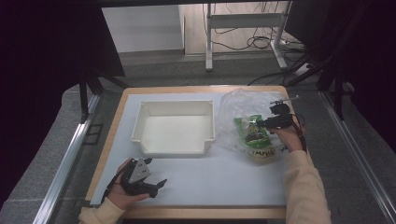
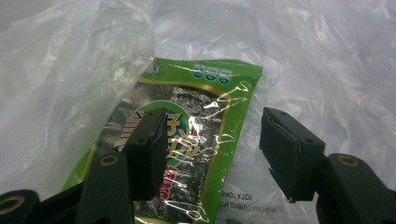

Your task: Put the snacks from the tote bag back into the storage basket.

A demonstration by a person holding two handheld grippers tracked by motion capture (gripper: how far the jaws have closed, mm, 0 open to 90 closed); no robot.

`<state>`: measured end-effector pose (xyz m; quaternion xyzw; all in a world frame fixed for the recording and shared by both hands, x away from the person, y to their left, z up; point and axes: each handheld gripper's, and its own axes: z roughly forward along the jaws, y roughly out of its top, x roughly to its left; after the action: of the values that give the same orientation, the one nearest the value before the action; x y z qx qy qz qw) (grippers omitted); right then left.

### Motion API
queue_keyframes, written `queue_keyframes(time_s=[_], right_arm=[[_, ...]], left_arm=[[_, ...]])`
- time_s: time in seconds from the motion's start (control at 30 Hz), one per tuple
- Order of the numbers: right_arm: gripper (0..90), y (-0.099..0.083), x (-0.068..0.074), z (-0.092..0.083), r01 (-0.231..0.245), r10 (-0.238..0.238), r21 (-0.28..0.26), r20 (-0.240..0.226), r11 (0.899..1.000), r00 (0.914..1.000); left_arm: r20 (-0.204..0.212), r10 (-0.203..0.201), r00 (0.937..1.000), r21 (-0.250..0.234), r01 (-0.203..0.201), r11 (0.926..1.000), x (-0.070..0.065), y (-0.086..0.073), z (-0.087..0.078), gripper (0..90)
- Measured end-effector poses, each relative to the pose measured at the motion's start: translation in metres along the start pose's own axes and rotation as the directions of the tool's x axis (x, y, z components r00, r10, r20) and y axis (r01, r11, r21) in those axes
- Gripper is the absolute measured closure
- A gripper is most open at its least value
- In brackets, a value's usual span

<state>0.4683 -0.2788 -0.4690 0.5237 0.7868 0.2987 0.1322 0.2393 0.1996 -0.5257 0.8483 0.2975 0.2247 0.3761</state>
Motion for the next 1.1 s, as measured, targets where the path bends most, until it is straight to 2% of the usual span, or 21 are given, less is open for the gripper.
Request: queue_keyframes(time_s=[0.33, 0.57, 0.87, 0.93, 1.0, 1.1], right_arm=[[49.1, -0.002, -0.002, 0.008, -0.011, 0.012, 0.066, -0.012, 0.998, 0.9999], [52.5, -0.002, -0.005, 0.014, -0.032, 0.032, 0.114, 0.001, 0.993, 0.9995], [59.3, 0.002, -0.005, 0.020, -0.052, 0.052, 0.188, 0.006, 0.981, 0.9986], [62.3, 0.004, -0.005, 0.020, -0.066, 0.066, 0.202, 0.004, 0.977, 0.9978], [65.2, 0.004, -0.004, 0.021, -0.061, 0.062, 0.217, 0.004, 0.974, 0.9981], [72.4, 0.005, -0.003, 0.023, -0.097, 0.098, 0.223, 0.004, 0.970, 0.9951]], left_arm=[[0.002, 0.005, 1.0000, 0.002, -0.005, 1.0000, 0.000, 0.000, 0.000, 10.0], [0.003, 0.007, 1.0000, 0.005, -0.007, 1.0000, 0.000, 0.000, 0.001, 10.0], [0.006, 0.000, 1.0000, 0.000, 0.000, 1.0000, 0.001, 0.000, 0.001, 10.0], [0.007, 0.000, 1.0000, 0.000, 0.000, 1.0000, 0.001, 0.000, 0.001, 10.0], [0.008, -0.001, 1.0000, 0.000, 0.001, 1.0000, 0.001, 0.000, 0.001, 10.0], [0.008, -0.003, 1.0000, -0.002, 0.003, 1.0000, 0.001, -0.001, 0.001, 10.0]])
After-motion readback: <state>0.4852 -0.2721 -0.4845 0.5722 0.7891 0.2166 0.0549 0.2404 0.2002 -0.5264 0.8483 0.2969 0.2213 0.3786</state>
